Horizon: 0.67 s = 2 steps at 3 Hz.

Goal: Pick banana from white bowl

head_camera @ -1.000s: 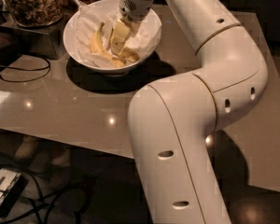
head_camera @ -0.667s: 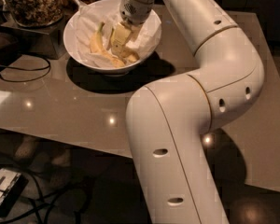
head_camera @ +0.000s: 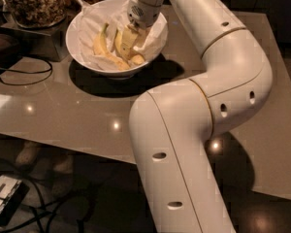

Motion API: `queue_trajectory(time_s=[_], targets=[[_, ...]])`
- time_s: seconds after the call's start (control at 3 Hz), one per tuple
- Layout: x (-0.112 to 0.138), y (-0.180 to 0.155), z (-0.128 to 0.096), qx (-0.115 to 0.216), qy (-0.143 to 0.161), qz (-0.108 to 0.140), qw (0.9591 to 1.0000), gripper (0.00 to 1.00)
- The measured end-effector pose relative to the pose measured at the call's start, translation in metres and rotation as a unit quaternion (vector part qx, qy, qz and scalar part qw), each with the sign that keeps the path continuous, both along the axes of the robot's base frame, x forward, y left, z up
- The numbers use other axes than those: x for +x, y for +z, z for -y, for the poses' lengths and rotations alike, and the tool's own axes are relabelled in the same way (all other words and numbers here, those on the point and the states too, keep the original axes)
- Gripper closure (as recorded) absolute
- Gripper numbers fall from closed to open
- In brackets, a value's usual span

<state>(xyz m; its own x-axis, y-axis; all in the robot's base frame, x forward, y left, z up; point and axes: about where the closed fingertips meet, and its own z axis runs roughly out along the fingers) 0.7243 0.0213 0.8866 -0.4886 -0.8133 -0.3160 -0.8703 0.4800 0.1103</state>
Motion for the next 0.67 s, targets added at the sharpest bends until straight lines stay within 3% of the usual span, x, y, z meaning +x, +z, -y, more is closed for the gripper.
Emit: queue_trajectory(time_s=[0.67], targets=[[0.0044, -0.0091, -0.0069, -0.019, 0.002, -0.003, 0.9998, 0.43]])
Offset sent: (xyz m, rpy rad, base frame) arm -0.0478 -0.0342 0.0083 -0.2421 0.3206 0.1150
